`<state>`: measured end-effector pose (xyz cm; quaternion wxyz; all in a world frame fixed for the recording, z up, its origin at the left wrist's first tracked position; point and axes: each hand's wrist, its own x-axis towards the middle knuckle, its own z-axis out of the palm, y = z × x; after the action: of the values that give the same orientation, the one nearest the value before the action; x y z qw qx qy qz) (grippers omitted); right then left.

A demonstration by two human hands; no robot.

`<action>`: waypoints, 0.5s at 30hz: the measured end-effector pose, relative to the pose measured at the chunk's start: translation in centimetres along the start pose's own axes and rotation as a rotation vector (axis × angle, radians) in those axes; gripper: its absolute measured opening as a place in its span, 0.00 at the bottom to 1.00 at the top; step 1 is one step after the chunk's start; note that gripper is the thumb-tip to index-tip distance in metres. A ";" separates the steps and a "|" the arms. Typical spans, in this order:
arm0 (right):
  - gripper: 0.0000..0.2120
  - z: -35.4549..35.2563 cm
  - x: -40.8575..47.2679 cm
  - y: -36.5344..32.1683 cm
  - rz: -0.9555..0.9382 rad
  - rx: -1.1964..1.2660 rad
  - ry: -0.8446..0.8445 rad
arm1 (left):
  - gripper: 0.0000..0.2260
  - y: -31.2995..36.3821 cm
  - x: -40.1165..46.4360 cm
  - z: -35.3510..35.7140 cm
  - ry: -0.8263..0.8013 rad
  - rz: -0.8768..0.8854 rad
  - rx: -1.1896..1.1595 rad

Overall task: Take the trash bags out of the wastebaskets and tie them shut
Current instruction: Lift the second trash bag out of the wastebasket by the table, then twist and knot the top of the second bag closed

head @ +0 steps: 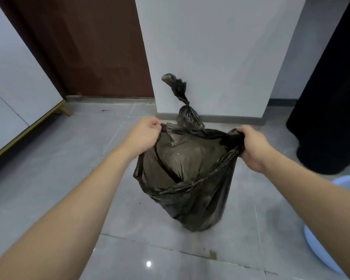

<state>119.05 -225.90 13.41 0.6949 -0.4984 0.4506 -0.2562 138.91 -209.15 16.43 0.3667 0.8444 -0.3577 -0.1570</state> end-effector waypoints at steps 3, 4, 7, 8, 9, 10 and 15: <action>0.16 1.7 1.2 1.2 0.033 -0.189 -0.100 | 0.11 -0.9 0.3 0.0 -0.128 0.103 -0.088; 0.19 2.0 1.6 1.6 -0.011 -0.366 -0.198 | 0.10 -1.3 0.5 -0.3 -0.133 0.138 -0.106; 0.27 2.2 1.9 2.1 -0.135 -0.782 -0.556 | 0.10 -2.4 1.1 -1.3 -0.083 0.188 -0.072; 0.26 2.1 1.9 2.2 -0.148 -0.894 -0.626 | 0.10 -2.5 1.1 -1.7 -0.084 0.196 -0.039; 0.22 1.9 2.0 2.3 -0.177 -1.010 -0.639 | 0.10 -2.6 0.9 -2.1 -0.110 0.201 0.008; 0.17 2.0 1.9 2.1 -0.207 -1.031 -0.610 | 0.12 -2.4 0.5 -2.4 -0.158 0.205 0.063; 0.11 2.8 2.2 0.7 0.026 -0.004 -0.102 | 0.32 -0.9 -3.7 1.1 -0.464 0.227 0.808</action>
<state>122.49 -226.14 12.24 0.7193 -0.5060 0.4217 -0.2206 136.25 -206.63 15.04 -0.0655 0.8175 -0.5526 -0.1487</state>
